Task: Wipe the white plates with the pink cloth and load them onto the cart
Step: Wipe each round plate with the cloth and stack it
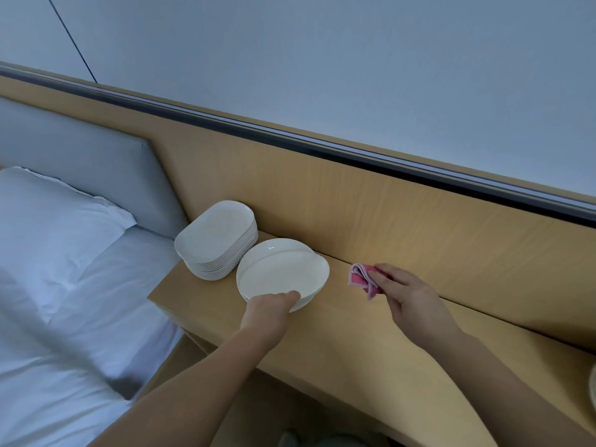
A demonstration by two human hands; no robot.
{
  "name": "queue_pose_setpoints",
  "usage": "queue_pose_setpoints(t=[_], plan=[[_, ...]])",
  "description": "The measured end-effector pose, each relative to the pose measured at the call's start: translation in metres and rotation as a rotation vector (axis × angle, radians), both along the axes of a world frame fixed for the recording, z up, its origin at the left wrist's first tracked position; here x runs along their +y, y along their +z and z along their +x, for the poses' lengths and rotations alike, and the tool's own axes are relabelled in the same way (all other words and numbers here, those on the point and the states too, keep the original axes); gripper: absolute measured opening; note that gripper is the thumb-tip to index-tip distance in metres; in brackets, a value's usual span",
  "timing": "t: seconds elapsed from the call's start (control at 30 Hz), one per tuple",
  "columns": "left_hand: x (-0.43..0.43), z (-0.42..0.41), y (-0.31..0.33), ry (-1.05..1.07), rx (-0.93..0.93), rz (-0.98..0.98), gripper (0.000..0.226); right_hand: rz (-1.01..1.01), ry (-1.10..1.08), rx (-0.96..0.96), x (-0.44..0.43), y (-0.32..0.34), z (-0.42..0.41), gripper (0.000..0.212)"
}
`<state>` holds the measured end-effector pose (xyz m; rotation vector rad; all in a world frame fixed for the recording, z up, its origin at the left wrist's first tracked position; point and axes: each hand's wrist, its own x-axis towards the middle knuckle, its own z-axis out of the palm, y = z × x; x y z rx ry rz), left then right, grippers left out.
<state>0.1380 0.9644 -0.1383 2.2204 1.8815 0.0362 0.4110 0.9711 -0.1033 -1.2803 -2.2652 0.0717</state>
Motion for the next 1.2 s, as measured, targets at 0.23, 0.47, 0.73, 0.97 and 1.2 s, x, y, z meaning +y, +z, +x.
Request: queue_pose_setpoints(t=[0.23,0.47,0.73,0.97,1.2], plan=[[0.007,-0.015,-0.025,-0.033,0.067,-0.161,0.043,-0.051,-0.026,-0.035,-0.004,-0.007,-0.014,0.048],[0.012,-0.019,-0.037,-0.052,0.109,-0.179,0.038,-0.091,-0.059,-0.07,-0.006,-0.016,-0.013,0.05],[0.02,-0.01,-0.031,-0.134,0.031,-0.059,0.028,-0.147,-0.082,-0.045,-0.011,-0.02,-0.001,0.049],[0.046,0.082,-0.005,-0.296,-0.079,-0.007,0.045,-0.164,-0.283,0.047,-0.04,-0.015,0.075,0.044],[0.042,0.234,0.004,-0.535,-0.16,0.031,0.044,-0.053,-0.56,0.088,-0.113,0.015,0.172,0.039]])
